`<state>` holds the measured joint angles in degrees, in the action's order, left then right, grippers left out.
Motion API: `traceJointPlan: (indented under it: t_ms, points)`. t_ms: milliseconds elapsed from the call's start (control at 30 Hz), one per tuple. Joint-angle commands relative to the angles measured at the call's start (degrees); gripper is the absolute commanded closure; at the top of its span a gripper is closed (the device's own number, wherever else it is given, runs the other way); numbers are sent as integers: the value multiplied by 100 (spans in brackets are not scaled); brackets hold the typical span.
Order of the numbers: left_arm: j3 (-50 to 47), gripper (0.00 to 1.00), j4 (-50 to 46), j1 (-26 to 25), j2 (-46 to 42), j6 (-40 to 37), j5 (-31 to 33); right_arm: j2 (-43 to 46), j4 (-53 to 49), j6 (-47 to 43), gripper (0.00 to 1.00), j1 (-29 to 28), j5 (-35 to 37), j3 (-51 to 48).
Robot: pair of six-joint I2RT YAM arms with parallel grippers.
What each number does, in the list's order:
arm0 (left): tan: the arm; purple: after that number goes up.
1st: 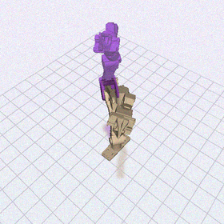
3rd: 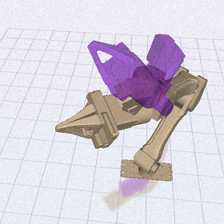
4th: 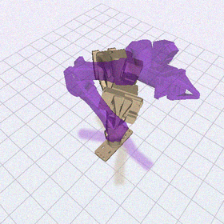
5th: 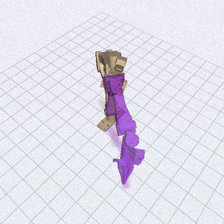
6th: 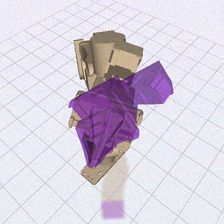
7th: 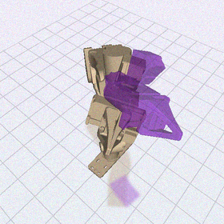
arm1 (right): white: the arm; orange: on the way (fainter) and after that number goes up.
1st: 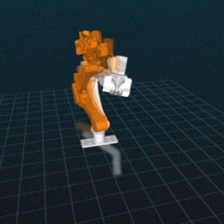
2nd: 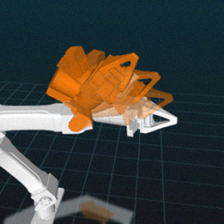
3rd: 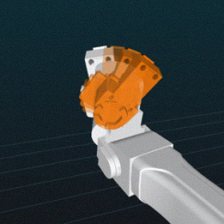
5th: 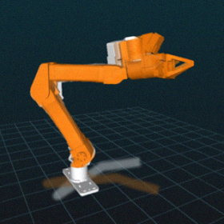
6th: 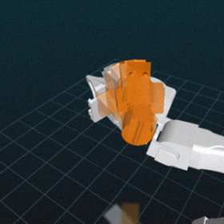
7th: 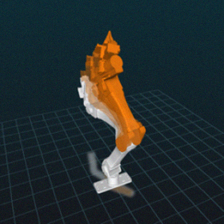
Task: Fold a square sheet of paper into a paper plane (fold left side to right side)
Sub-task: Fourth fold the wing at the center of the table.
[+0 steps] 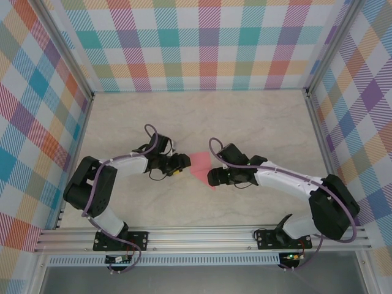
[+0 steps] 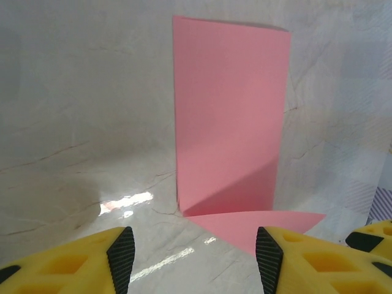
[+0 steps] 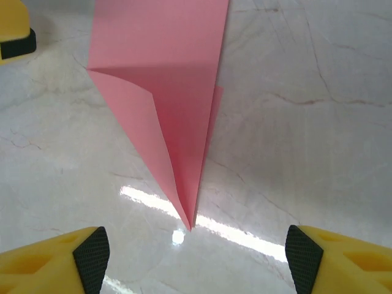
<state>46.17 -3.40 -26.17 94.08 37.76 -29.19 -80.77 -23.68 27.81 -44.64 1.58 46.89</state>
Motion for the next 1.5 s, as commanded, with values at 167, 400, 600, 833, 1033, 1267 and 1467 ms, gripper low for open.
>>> traceJointPlan:
  t_ms: [167, 400, 600, 833, 1033, 1267, 1467]
  points:
    - [198, 41, 39, -140, 158, 158, -48, -1318, 282, -712, 37, 56, -149, 856]
    - [277, 41, -146, -204, 163, 66, 43, -1681, 759, -882, 59, 232, -814, 988]
    - [286, 41, -182, -214, 145, 80, 80, -1749, 664, -937, 73, 278, -706, 963]
    - [331, 40, -157, -282, 200, 135, 63, -1670, 578, -884, 87, 355, -513, 903]
    - [422, 40, -83, -379, 326, 199, 21, -1651, 519, -839, 89, 412, -421, 870]
    - [551, 44, 84, -467, 514, 309, 1, -1678, 528, -849, 88, 408, -488, 874]
    - [685, 52, 223, -520, 646, 425, -3, -1620, 522, -855, 87, 417, -464, 830]
